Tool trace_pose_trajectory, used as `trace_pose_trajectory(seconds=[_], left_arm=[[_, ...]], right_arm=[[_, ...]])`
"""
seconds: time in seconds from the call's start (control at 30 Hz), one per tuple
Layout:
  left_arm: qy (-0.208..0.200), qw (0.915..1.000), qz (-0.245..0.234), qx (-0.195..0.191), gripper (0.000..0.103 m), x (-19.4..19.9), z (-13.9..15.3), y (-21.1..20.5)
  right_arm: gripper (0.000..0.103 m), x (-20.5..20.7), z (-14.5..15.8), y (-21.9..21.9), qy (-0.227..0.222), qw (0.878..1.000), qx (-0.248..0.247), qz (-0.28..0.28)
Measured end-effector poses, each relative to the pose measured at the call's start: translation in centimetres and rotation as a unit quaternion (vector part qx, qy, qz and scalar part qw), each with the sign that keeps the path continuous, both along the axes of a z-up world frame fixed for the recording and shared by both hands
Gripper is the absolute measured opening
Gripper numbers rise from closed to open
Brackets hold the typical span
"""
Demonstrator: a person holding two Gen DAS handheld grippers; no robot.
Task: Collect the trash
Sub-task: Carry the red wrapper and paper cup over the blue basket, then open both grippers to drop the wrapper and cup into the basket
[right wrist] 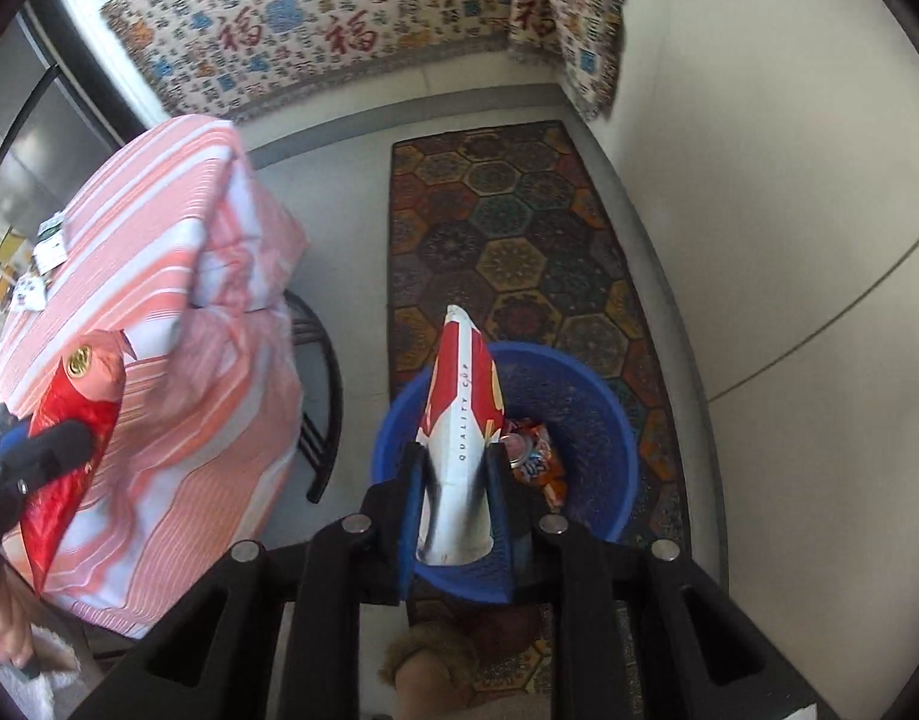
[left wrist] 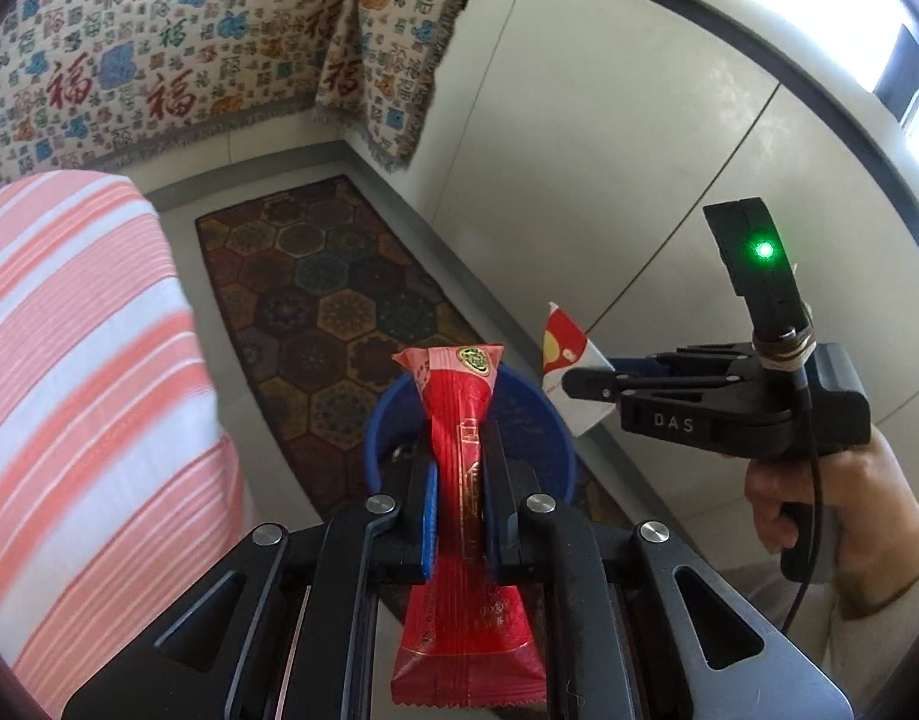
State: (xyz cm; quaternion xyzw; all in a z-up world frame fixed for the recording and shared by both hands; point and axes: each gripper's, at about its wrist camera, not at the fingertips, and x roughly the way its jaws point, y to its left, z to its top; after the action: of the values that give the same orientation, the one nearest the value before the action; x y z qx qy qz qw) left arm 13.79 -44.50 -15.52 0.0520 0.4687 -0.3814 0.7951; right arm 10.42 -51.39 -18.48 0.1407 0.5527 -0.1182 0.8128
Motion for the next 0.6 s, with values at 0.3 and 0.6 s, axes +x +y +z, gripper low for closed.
trace_pose_trajectory(seconds=[0.3, 0.6], left_arm=[[0.033, 0.9993, -0.011, 0.013, 0.011, 1.3, -4.8, -5.4], [0.045, 0.9983, -0.023, 0.028, 0.012, 1.9, -8.3, -8.7]], right_arm=[[0.023, -1.4, -5.6, -4.9, 0.001, 0.997, 0.031, -0.064], [0.031, -2.2, -8.3, -7.7, 0.014, 0.995, 0.05, -0.08]])
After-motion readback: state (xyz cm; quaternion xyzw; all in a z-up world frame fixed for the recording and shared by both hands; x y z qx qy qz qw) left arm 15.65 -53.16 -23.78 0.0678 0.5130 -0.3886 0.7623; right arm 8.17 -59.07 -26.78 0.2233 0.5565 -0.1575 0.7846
